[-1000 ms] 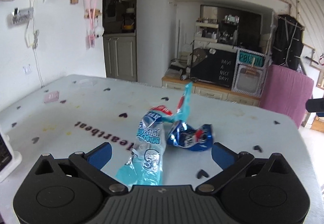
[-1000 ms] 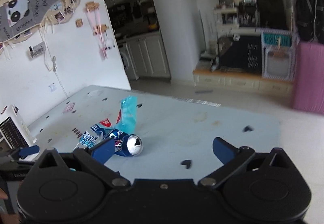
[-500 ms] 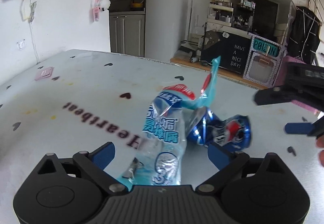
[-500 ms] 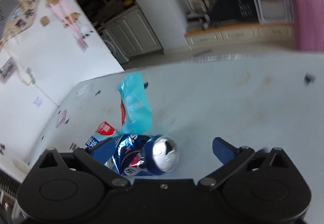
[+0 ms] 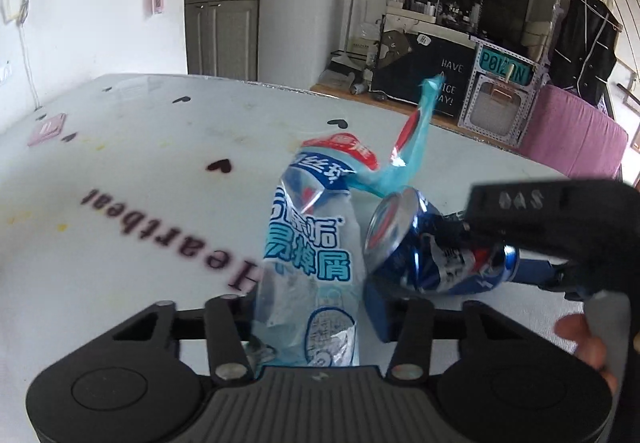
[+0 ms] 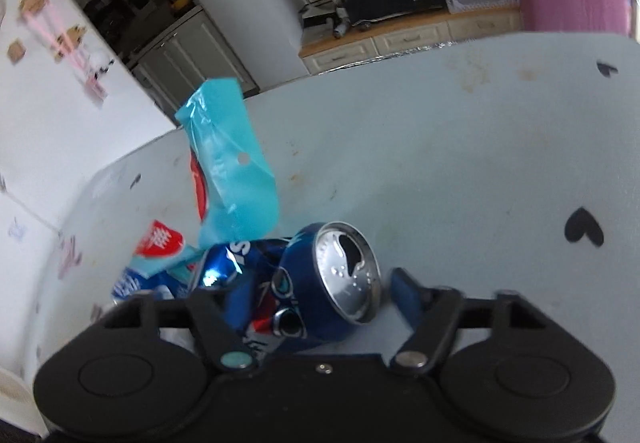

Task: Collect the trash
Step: 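Grasp the clear-blue plastic bag with the left tool while the right tool grasps the blue can, then lift and carry the bag and can with both tools over the trash bin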

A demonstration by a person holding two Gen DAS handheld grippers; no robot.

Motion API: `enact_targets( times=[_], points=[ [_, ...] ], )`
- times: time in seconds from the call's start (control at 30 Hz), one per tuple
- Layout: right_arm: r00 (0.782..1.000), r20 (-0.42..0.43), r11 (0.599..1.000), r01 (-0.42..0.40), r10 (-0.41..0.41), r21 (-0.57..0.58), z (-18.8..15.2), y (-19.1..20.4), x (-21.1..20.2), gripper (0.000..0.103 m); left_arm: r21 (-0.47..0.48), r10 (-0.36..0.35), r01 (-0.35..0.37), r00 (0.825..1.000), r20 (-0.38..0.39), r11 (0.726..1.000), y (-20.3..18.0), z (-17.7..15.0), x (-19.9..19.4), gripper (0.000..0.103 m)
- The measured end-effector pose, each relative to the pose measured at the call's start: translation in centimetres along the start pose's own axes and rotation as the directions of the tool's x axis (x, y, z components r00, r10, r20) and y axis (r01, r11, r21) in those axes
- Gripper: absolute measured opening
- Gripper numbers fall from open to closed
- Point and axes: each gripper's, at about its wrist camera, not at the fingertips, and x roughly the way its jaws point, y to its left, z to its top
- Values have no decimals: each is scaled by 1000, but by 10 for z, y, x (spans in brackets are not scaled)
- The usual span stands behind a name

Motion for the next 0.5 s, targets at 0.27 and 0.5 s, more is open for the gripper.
enact_targets(
  times=[0.27,0.5],
  points=[
    [997,-17,982,-77,75,-173,-2,-16,-16,60,-56,-18,18,1000,-11,998,-11,-7,-2,18],
    [995,-1,967,-96,99,-235,8,-39,-33,59,-91,4,0,999,45,996,-25,-14,-24,14]
  ],
)
